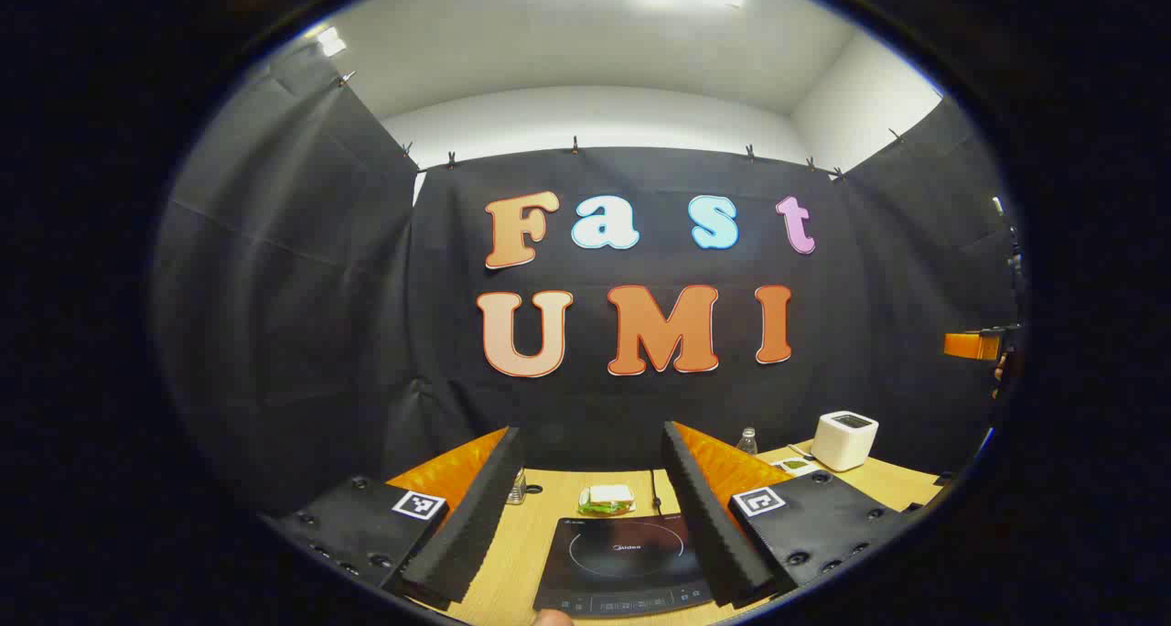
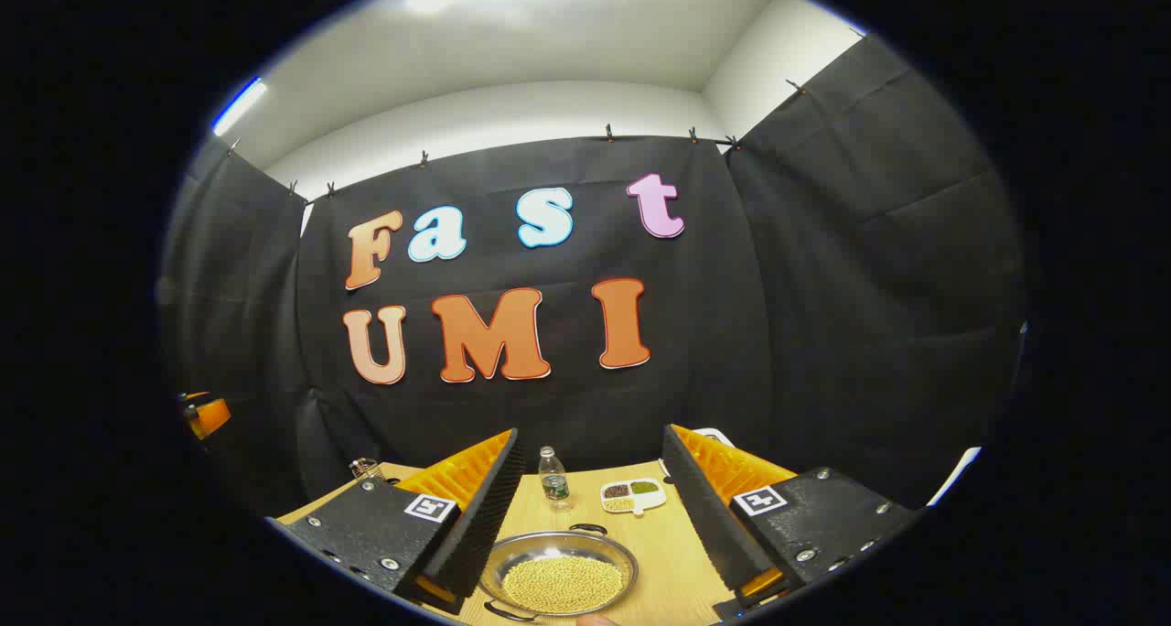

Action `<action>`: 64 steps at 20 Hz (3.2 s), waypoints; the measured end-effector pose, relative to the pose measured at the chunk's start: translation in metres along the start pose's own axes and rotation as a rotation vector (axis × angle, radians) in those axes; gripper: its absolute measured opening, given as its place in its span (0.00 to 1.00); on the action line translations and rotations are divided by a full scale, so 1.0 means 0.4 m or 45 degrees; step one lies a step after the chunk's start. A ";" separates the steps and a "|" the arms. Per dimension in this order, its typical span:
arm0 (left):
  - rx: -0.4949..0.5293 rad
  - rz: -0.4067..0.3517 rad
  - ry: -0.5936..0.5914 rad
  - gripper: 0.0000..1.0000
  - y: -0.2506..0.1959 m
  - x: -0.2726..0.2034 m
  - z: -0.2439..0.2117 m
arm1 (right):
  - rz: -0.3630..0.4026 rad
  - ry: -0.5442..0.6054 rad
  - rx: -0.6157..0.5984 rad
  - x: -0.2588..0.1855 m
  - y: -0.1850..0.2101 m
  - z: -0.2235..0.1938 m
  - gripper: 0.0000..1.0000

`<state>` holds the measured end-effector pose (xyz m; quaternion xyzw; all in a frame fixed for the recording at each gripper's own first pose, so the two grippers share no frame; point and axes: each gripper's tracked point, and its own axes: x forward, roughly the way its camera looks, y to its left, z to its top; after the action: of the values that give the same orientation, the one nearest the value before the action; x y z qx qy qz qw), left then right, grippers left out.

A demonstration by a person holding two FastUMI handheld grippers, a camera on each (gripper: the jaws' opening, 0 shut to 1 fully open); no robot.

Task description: First push the handle of the pot to place it horizontally, then grasp the pot with both hands and set it on the induction cooktop.

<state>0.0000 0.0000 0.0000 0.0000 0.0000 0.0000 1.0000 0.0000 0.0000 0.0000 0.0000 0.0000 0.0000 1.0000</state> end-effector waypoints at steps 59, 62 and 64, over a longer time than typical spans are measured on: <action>-0.052 0.043 0.125 0.99 0.085 -0.028 -0.138 | 0.153 0.633 -0.061 -0.138 0.038 -0.650 0.01; -0.031 0.044 0.129 0.96 0.082 -0.028 -0.150 | 0.161 0.696 -0.060 -0.148 0.045 -0.717 0.01; -0.034 0.042 0.142 0.99 0.079 -0.025 -0.161 | 0.169 0.735 -0.049 -0.152 0.049 -0.757 0.01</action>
<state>-0.0101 0.0315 -0.0645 -0.0132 0.0558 0.0167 0.9982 -0.0609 0.0198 -0.3028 -0.0191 0.2844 0.0655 0.9563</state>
